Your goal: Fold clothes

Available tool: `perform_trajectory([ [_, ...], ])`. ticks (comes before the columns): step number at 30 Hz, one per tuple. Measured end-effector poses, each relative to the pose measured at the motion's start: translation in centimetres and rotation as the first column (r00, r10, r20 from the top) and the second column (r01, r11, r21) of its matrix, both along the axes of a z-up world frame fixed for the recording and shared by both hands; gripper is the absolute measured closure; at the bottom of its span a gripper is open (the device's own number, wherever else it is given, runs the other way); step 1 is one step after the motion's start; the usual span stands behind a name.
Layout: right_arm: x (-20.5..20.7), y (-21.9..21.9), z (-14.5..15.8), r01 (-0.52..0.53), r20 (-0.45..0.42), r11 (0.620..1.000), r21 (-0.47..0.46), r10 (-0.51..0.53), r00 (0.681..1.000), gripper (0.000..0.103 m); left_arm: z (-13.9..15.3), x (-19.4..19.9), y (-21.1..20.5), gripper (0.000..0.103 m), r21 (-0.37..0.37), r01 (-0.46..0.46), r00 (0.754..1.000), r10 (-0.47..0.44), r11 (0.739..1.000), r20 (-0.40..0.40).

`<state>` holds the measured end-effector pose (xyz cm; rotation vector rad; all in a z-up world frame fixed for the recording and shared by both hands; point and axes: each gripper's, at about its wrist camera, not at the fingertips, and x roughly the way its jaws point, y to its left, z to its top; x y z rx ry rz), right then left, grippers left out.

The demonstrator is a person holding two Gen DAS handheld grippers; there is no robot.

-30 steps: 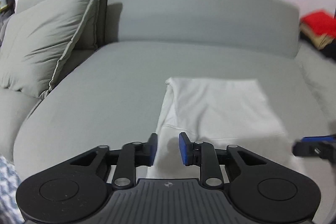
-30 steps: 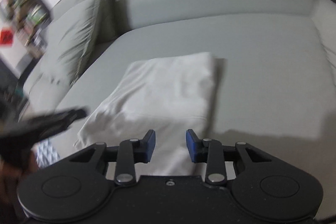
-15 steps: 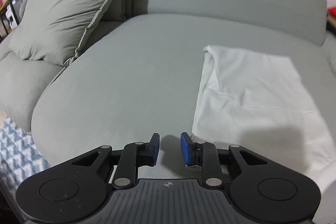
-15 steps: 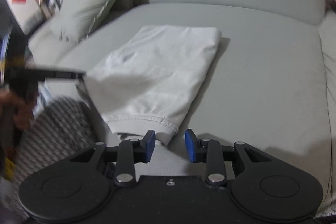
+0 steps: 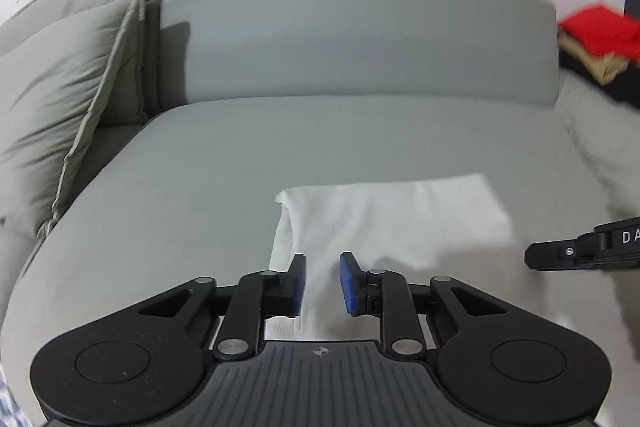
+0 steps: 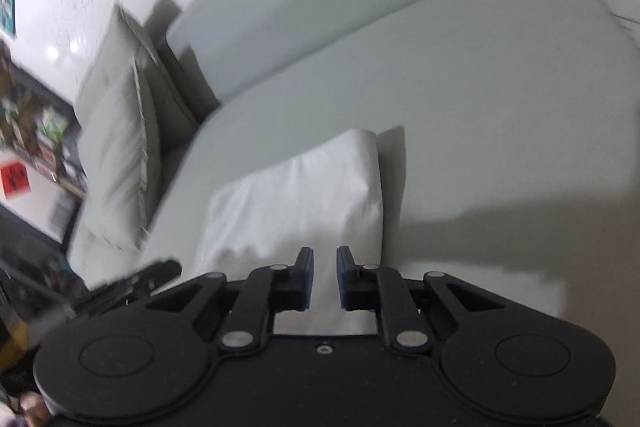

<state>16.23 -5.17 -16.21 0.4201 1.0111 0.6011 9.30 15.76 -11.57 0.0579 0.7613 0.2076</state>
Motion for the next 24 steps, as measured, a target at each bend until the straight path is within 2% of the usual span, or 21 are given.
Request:
perform_trajectory([
  [2, 1.0, 1.6, -1.2, -0.018, 0.039, 0.997, -0.072, 0.021, 0.999, 0.091, -1.8, 1.2, 0.8, 0.083, 0.035, -0.063, 0.997, 0.064, 0.997, -0.042],
  [3, 1.3, 2.1, -1.6, -0.008, 0.075, 0.994, -0.111, 0.017, 0.997, 0.1, -2.2, 1.2, 1.4, 0.083, 0.029, -0.092, 0.994, 0.093, 0.995, -0.052],
  [4, 1.6, 2.3, -1.9, 0.013, 0.11, 0.99, -0.143, 0.003, 0.994, 0.103, -2.4, 1.0, 2.2, 0.083, 0.015, -0.121, 0.991, 0.121, 0.993, -0.057],
  [7, 2.1, 1.3, -2.1, 0.154, 0.149, 0.967, -0.205, -0.124, 0.981, 0.098, -2.4, 0.2, 4.2, 0.082, -0.033, -0.194, 0.979, 0.191, 0.98, -0.068],
  [9, 2.4, -0.2, -2.2, 0.186, 0.111, 0.967, -0.173, -0.169, 0.979, 0.098, -1.2, -1.0, 5.0, 0.083, -0.064, -0.2, 0.979, 0.197, 0.978, -0.049],
  [11, 2.3, -1.4, -1.4, 0.21, 0.102, 0.969, -0.127, -0.197, 0.975, 0.095, 0.3, -1.7, 5.1, 0.083, -0.099, -0.167, 0.986, 0.167, 0.981, -0.001],
  [16, 2.5, -1.8, 0.5, 0.177, 0.072, 0.983, 0.058, -0.181, 0.981, 0.095, 2.6, -0.5, 2.7, 0.082, -0.126, -0.005, 0.997, 0.014, 0.992, 0.072],
  [19, 3.8, -0.5, -0.1, 0.143, -0.002, 0.973, 0.179, -0.145, 0.989, 0.095, 2.0, 2.0, 0.5, 0.082, -0.077, 0.073, 0.995, -0.067, 0.994, 0.074],
  [22, 5.4, 0.9, -2.3, 0.099, -0.083, 0.965, 0.242, -0.081, 0.993, 0.095, -0.2, 4.7, -0.8, 0.082, -0.002, 0.11, 0.992, -0.11, 0.994, 0.058],
  [23, 6.0, 1.4, -3.2, 0.081, -0.11, 0.963, 0.258, -0.054, 0.992, 0.095, -1.2, 5.5, -0.9, 0.08, 0.02, 0.102, 0.994, -0.103, 0.995, 0.044],
  [24, 6.6, 1.9, -4.1, 0.064, -0.137, 0.959, 0.275, -0.027, 0.99, 0.095, -2.1, 6.2, -0.3, 0.079, 0.013, 0.068, 0.997, -0.068, 0.998, 0.034],
])
